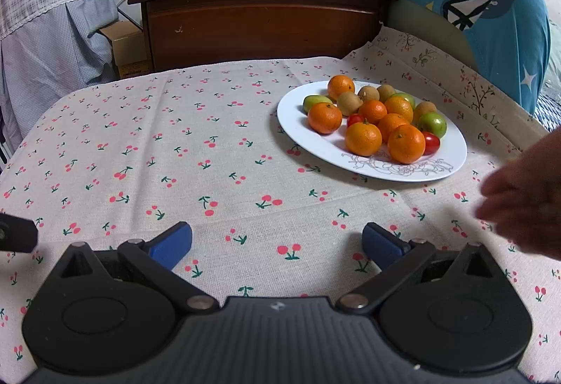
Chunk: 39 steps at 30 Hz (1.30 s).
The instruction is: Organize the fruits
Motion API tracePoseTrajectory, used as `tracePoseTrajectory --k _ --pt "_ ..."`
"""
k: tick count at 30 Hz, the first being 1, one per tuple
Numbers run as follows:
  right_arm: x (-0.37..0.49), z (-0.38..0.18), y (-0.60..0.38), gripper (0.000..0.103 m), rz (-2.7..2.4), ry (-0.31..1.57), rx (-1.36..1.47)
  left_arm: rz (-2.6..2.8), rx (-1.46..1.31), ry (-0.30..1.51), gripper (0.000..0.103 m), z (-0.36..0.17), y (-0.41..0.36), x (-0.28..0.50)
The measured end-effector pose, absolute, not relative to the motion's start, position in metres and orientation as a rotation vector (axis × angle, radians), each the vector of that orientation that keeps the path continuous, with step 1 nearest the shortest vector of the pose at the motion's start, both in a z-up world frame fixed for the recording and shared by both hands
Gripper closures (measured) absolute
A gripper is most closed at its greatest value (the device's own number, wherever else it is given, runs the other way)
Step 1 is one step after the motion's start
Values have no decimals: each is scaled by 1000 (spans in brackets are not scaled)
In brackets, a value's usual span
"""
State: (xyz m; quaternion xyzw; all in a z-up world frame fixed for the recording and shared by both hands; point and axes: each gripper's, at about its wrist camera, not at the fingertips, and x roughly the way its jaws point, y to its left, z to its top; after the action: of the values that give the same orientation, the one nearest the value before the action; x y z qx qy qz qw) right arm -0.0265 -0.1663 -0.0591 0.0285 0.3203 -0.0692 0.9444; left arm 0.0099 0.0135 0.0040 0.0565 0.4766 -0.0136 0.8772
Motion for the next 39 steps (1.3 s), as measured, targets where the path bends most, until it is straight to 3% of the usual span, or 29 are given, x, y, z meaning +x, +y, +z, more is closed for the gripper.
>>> tracePoseTrajectory --k 39 --pt "-28 -57 -167 1 -144 650 57 -39 36 1068 0 -24 6 45"
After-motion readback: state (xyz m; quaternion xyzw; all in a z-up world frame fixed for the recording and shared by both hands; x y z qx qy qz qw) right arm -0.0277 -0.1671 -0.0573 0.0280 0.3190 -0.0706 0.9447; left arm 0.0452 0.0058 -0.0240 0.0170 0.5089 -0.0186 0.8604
